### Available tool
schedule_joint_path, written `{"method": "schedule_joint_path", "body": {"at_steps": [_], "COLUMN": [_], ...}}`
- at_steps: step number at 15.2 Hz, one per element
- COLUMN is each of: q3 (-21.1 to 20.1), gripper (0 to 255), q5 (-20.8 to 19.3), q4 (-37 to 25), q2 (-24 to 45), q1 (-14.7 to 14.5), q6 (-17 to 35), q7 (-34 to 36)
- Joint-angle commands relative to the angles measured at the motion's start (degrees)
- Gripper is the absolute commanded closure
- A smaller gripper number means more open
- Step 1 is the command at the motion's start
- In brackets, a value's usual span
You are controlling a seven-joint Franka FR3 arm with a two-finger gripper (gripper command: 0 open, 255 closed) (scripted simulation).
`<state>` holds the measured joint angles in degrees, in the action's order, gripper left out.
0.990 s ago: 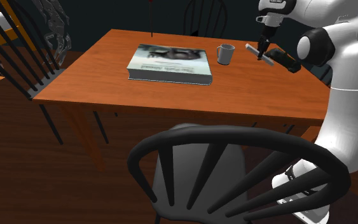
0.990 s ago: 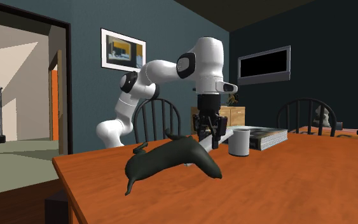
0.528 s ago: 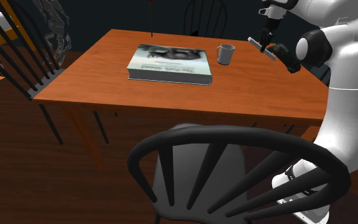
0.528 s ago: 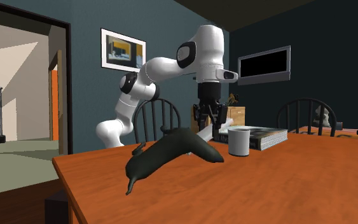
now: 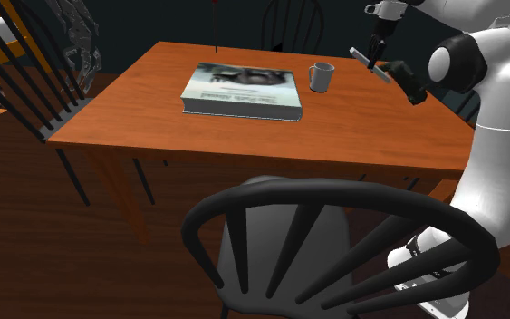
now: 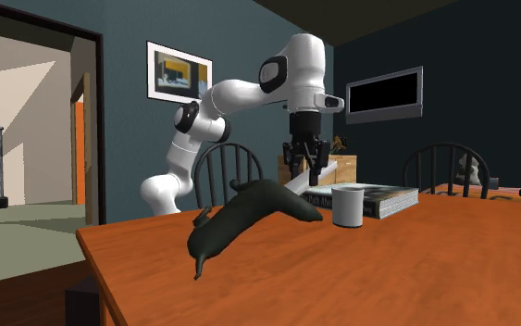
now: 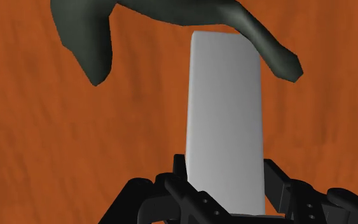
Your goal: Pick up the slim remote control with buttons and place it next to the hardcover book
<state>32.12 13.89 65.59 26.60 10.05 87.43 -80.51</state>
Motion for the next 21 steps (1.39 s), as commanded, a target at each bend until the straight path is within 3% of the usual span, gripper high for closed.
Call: {"method": "schedule_joint_path", "body": {"at_steps": [1, 10, 21], "q3": [0.14, -2.68, -9.38], "gripper": [255, 255, 255], "q5": [-1.97, -8.62, -12.31], "q4": [5.82, 21.64, 30.22], "q2": [-4.15, -16.74, -24.35], "q1": [-3.75, -15.83, -25.36], "q6": [2.09, 7.32, 9.54], "q7": [2.28, 15.14, 31.34]}}
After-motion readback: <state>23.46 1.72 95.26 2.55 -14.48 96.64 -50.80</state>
